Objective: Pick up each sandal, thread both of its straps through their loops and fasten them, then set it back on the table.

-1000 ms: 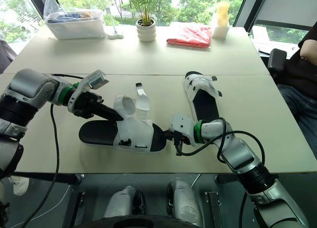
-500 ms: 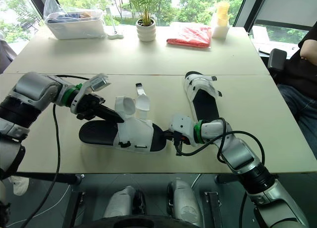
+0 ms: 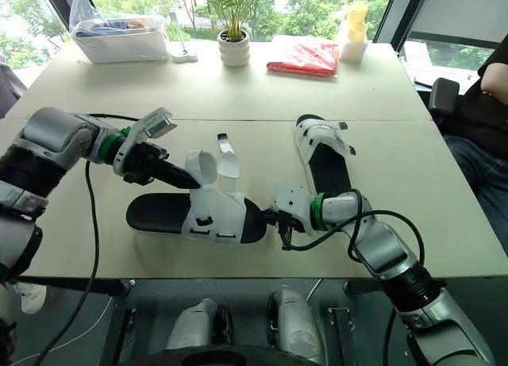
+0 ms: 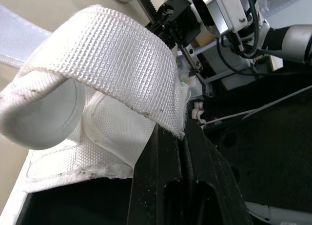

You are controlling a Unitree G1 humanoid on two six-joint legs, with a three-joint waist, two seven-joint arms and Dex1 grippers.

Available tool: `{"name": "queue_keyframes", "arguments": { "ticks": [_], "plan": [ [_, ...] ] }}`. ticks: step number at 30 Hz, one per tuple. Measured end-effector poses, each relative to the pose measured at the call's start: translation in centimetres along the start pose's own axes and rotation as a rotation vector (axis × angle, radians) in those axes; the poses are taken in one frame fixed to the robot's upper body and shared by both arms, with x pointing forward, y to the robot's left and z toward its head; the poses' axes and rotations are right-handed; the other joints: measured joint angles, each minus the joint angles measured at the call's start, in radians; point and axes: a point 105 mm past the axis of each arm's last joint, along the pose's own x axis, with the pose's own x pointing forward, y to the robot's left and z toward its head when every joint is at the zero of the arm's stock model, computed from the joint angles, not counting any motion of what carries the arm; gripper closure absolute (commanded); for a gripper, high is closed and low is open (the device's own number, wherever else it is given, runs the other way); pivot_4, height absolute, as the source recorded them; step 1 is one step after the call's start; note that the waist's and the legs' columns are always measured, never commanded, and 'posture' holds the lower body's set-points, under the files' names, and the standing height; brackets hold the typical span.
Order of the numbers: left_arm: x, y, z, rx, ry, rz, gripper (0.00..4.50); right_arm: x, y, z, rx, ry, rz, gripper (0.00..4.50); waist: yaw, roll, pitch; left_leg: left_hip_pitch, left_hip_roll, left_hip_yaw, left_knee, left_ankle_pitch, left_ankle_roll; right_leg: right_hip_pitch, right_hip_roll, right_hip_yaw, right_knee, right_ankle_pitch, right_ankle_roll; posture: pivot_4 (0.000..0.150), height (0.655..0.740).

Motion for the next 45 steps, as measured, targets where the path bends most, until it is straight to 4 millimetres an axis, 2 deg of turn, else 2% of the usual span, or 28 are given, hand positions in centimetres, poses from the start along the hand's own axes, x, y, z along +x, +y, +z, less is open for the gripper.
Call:
{"name": "queue_keyframes", "arguments": {
  "ticks": [12, 27, 38, 45],
  "plan": [
    [0.2, -0.7, -0.4, 0.008, 0.022, -0.029, 4.46, 0.0, 0.0, 0.0, -0.005, 0.004, -0.001, 4.50, 0.001, 0.000, 0.000, 0.000, 0.000, 0.000, 0.000, 0.000, 0.000, 0.000, 0.000, 0.000, 0.000, 0.000, 0.000, 0.150, 0.7241],
    [0.4, 0.0, -1.1, 0.060, 0.042, -0.019, 4.46, 0.0, 0.0, 0.0, -0.001, 0.006, -0.003, 4.50, 0.001, 0.000, 0.000, 0.000, 0.000, 0.000, 0.000, 0.000, 0.000, 0.000, 0.000, 0.000, 0.000, 0.000, 0.000, 0.150, 0.7241],
    [0.0, 0.3, -0.5, 0.110, 0.042, 0.003, 4.46, -0.1, 0.0, 0.0, 0.002, 0.007, -0.003, 4.50, 0.001, 0.000, 0.000, 0.000, 0.000, 0.000, 0.000, 0.000, 0.000, 0.000, 0.000, 0.000, 0.000, 0.000, 0.000, 0.150, 0.7241],
    [0.4, -0.3, -0.9, 0.136, 0.094, -0.020, 4.46, 0.0, 0.0, 0.0, 0.006, 0.008, -0.005, 4.50, 0.001, 0.000, 0.000, 0.000, 0.000, 0.000, 0.000, 0.000, 0.000, 0.000, 0.000, 0.000, 0.000, 0.000, 0.000, 0.150, 0.7241]
  ]
}}
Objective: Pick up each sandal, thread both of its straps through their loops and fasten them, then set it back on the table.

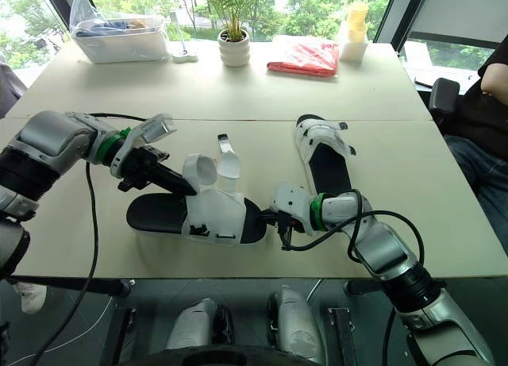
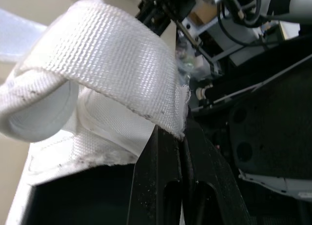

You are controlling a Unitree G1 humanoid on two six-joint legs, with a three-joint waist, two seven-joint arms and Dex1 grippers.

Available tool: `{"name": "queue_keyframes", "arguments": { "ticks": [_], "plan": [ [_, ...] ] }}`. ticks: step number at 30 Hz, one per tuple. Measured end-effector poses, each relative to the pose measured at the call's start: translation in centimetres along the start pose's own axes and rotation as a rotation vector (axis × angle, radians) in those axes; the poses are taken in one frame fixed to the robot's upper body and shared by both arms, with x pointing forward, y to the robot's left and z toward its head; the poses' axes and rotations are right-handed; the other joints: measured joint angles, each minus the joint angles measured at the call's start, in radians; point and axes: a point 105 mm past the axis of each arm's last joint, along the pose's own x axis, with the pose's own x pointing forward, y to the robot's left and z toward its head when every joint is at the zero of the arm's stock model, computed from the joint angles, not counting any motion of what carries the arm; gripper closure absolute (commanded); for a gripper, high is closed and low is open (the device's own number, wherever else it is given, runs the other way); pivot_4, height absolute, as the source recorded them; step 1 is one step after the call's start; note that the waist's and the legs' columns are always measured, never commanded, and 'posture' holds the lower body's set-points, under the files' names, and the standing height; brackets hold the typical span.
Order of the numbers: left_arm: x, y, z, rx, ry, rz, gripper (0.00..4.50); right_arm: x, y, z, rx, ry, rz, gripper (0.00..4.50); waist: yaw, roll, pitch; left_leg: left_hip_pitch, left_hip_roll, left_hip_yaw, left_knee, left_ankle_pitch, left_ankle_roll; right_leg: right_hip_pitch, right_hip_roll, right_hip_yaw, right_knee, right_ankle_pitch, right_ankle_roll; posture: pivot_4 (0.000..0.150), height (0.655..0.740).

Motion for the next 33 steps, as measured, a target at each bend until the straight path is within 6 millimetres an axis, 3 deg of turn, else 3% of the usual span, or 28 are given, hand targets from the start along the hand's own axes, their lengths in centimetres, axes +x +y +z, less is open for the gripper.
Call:
{"name": "queue_keyframes", "arguments": {
  "ticks": [8, 13, 20, 33],
  "plan": [
    [0.7, 0.7, -0.7, 0.079, 0.081, 0.011, 4.46, 0.0, 0.0, 0.0, 0.011, 0.002, -0.006, 4.50, 0.001, 0.000, 0.000, 0.000, 0.000, 0.000, 0.000, 0.000, 0.000, 0.000, 0.000, 0.000, 0.000, 0.000, 0.000, 0.150, 0.7241],
    [1.4, 1.4, 0.4, 0.210, 0.186, 0.040, 4.46, 0.0, 0.0, 0.1, 0.013, 0.002, -0.006, 4.50, 0.001, 0.000, 0.000, 0.000, 0.000, 0.000, 0.000, 0.000, 0.000, 0.000, 0.000, 0.000, 0.000, 0.000, 0.000, 0.150, 0.7241],
    [1.9, 0.4, 2.6, 0.308, 0.265, 0.014, 4.46, 0.1, -0.1, 0.1, 0.004, 0.002, -0.001, 4.50, -0.002, 0.000, 0.000, 0.000, 0.000, 0.000, 0.000, 0.000, 0.000, 0.000, 0.000, 0.000, 0.000, 0.000, 0.000, 0.150, 0.7241],
    [2.6, -0.1, 0.0, 0.423, 0.422, -0.061, 4.46, 0.3, -0.2, 0.3, -0.004, 0.000, -0.001, 4.50, -0.002, 0.000, 0.000, 0.000, 0.000, 0.000, 0.000, 0.000, 0.000, 0.000, 0.001, 0.000, 0.000, 0.000, 0.000, 0.150, 0.7241]
  ]
}}
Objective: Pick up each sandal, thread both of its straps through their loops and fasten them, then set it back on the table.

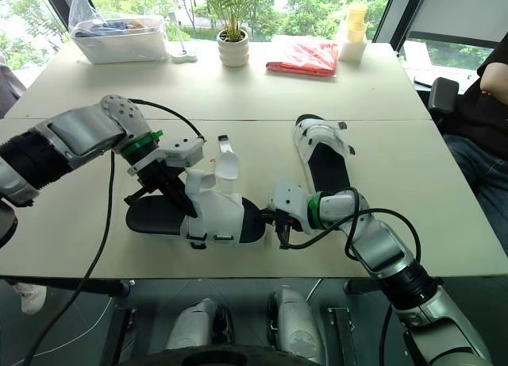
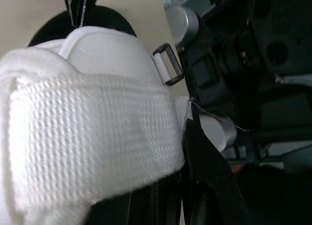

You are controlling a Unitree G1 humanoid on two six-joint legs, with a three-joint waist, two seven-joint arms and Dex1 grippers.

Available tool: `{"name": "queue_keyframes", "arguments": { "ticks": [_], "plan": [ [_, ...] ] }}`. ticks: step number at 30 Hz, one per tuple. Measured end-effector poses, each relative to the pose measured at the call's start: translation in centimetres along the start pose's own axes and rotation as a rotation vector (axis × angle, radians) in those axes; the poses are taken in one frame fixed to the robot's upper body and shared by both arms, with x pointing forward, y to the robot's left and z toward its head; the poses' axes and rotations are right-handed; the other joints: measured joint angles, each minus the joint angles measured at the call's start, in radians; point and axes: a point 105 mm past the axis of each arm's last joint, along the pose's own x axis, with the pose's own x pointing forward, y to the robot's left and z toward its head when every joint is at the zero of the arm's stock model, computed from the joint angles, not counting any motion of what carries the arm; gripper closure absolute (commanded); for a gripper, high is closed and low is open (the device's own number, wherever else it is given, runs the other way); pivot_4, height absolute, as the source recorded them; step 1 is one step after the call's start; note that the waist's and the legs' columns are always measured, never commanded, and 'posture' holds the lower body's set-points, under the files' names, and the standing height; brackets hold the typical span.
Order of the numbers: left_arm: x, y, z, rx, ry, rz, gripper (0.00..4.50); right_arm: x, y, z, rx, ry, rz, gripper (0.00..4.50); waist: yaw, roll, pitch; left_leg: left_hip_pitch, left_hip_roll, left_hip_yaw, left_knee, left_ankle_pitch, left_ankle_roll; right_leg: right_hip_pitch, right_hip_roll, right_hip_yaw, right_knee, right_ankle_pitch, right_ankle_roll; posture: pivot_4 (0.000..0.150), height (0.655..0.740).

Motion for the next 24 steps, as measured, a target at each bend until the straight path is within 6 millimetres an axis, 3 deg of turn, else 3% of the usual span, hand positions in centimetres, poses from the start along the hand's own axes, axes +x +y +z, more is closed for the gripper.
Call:
{"name": "queue_keyframes", "arguments": {
  "ticks": [5, 12, 17, 21, 24],
  "plan": [
    [0.2, 0.0, 0.1, 0.004, -0.001, -0.005, 4.46, 0.1, 0.0, 0.0, 0.001, -0.002, 0.000, 4.50, 0.000, 0.000, 0.000, 0.000, 0.000, 0.000, 0.000, 0.000, 0.000, 0.000, 0.000, 0.000, 0.000, 0.000, 0.000, 0.150, 0.7241],
    [2.5, -1.2, -1.8, 0.006, -0.003, -0.083, 4.46, 0.3, 0.0, 0.2, 0.001, -0.008, 0.006, 4.50, -0.001, 0.000, 0.000, 0.000, 0.001, 0.000, 0.000, 0.000, 0.000, 0.000, 0.001, 0.000, 0.000, 0.000, 0.000, 0.150, 0.7241],
    [2.1, -1.4, -2.1, -0.040, -0.057, -0.046, 2.18, 0.3, -0.1, 0.1, 0.002, -0.005, 0.008, 4.50, 0.001, 0.000, 0.000, 0.001, 0.001, 0.000, 0.000, 0.000, 0.000, 0.001, 0.001, 0.000, 0.000, 0.000, 0.000, 0.150, 0.7241],
    [0.6, -2.9, -2.1, -0.114, -0.141, -0.026, 0.23, 0.4, 0.0, 0.2, -0.004, -0.007, 0.024, 4.50, -0.002, 0.000, 0.000, 0.001, 0.001, 0.000, 0.000, 0.000, 0.000, 0.000, 0.001, 0.001, 0.000, 0.000, 0.000, 0.150, 0.7241],
    [-1.1, -4.5, -3.1, -0.138, -0.170, 0.038, 0.23, 0.5, -0.1, 0.2, -0.008, -0.006, 0.032, 4.50, -0.001, 0.000, 0.000, 0.001, 0.001, 0.000, 0.000, 0.000, 0.000, 0.001, 0.001, 0.001, 0.000, 0.000, 0.000, 0.150, 0.7241]
  ]
}}
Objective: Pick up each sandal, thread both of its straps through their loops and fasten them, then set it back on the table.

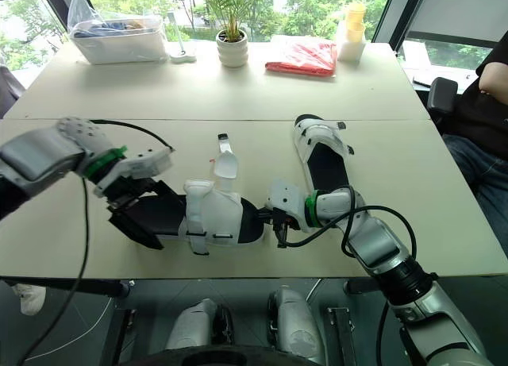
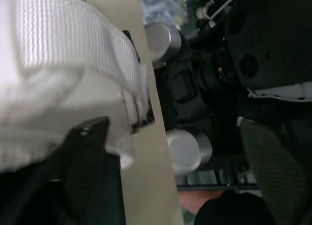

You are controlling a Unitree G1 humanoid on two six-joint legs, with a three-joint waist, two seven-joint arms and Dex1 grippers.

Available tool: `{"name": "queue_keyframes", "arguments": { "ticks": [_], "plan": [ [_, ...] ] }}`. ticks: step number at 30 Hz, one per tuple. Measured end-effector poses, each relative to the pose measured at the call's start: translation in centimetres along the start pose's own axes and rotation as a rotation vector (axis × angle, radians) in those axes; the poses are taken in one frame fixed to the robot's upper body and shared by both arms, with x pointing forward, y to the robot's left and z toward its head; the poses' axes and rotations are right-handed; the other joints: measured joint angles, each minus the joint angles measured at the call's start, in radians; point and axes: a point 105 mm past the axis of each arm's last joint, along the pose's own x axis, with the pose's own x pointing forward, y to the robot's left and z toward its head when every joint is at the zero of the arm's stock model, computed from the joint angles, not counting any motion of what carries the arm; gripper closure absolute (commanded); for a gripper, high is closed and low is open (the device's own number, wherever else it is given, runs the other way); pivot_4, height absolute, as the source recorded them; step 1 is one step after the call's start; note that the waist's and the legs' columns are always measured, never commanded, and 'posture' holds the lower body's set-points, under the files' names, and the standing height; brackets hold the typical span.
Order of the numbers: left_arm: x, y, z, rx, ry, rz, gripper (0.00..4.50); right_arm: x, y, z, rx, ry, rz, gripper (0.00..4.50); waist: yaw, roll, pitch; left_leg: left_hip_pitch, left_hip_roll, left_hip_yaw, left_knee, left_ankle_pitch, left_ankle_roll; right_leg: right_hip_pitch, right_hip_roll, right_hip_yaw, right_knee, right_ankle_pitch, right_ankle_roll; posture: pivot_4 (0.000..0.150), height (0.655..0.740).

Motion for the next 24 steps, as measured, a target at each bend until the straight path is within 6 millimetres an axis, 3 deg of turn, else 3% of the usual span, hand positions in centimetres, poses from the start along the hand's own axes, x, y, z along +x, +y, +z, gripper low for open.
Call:
{"name": "queue_keyframes", "arguments": {
  "ticks": [4, 8, 11, 16, 20, 24],
  "plan": [
    [0.7, -1.5, -2.6, -0.070, -0.009, -0.021, 0.23, 0.0, 0.0, -0.1, -0.003, 0.001, 0.009, 4.50, 0.003, -0.001, 0.000, -0.001, 0.000, 0.000, 0.000, 0.000, 0.000, 0.000, 0.000, 0.000, 0.000, 0.000, 0.000, 0.150, 0.7241],
    [0.8, -3.1, -3.9, -0.094, -0.017, -0.009, 0.23, 0.1, 0.0, 0.0, -0.008, -0.005, 0.014, 4.50, -0.002, 0.000, 0.000, 0.000, 0.000, 0.000, 0.000, 0.000, 0.000, 0.000, 0.000, 0.000, 0.000, 0.000, 0.000, 0.150, 0.7241],
    [2.4, -3.9, -4.4, -0.122, -0.103, -0.006, 0.23, 0.0, 0.1, -0.1, -0.005, -0.003, 0.016, 4.50, 0.004, 0.001, 0.000, 0.000, 0.000, -0.001, 0.000, 0.000, 0.000, 0.000, 0.000, 0.000, 0.000, 0.000, 0.000, 0.150, 0.7241],
    [6.3, -3.0, -4.2, -0.153, -0.182, 0.032, 0.23, 0.1, 0.1, -0.1, -0.006, -0.002, 0.012, 4.50, 0.004, 0.000, 0.000, 0.000, 0.000, -0.001, 0.000, 0.000, 0.000, 0.001, 0.000, 0.000, -0.001, 0.000, 0.000, 0.150, 0.7241],
    [7.3, -0.9, -3.6, -0.105, -0.197, 0.152, 0.23, 0.0, 0.2, -0.1, -0.005, -0.001, 0.011, 4.50, 0.005, 0.000, 0.000, 0.000, 0.000, -0.001, -0.001, 0.000, 0.000, 0.001, 0.000, 0.000, -0.001, 0.000, -0.001, 0.150, 0.7241],
    [7.6, -0.5, -3.7, -0.113, -0.199, 0.165, 0.23, -0.1, 0.3, -0.2, 0.000, 0.002, 0.009, 4.50, 0.008, 0.000, 0.000, 0.000, 0.000, -0.001, 0.000, 0.000, 0.000, 0.001, 0.000, 0.000, -0.001, 0.000, -0.001, 0.150, 0.7241]
  ]
}}
